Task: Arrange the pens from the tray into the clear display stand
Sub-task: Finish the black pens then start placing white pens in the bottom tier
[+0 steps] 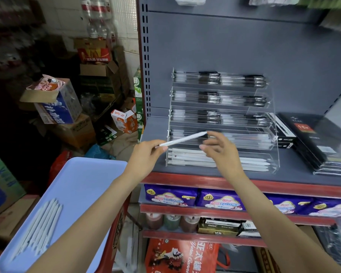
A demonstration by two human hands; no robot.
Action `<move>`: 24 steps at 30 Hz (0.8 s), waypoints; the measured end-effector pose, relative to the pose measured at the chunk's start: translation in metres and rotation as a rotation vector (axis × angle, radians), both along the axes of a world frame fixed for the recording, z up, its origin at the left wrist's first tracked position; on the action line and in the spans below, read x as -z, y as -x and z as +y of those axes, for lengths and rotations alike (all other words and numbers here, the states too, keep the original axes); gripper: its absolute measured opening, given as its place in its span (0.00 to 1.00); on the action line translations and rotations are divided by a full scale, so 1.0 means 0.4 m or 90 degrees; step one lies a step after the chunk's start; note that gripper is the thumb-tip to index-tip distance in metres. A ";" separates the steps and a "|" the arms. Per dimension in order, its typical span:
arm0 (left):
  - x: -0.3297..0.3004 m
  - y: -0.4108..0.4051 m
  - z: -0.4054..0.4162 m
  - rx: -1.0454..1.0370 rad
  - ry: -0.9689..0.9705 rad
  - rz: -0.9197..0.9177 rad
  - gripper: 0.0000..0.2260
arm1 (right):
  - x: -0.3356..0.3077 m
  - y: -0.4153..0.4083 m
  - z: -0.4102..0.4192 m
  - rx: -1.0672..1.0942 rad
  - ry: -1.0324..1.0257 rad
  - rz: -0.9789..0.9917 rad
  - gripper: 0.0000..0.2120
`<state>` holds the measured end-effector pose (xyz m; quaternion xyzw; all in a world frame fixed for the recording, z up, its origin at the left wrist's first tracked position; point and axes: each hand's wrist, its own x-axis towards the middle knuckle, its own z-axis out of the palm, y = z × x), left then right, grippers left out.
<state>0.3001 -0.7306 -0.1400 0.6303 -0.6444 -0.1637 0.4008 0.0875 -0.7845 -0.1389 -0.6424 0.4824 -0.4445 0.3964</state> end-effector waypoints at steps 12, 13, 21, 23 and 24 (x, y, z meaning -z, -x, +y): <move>0.013 0.018 -0.003 -0.016 -0.077 0.018 0.21 | 0.009 0.079 0.002 -0.005 -0.043 0.021 0.06; 0.018 0.021 -0.003 -0.017 -0.089 0.025 0.21 | 0.015 0.080 0.000 0.000 -0.034 0.050 0.05; 0.029 0.038 -0.007 -0.063 -0.076 0.055 0.19 | 0.015 0.080 -0.010 0.028 0.047 0.284 0.02; 0.030 0.041 -0.007 -0.066 -0.073 0.063 0.19 | 0.018 0.078 -0.009 0.020 0.049 0.313 0.02; 0.031 0.042 -0.006 -0.065 -0.072 0.067 0.19 | 0.018 0.077 -0.008 0.012 0.049 0.325 0.02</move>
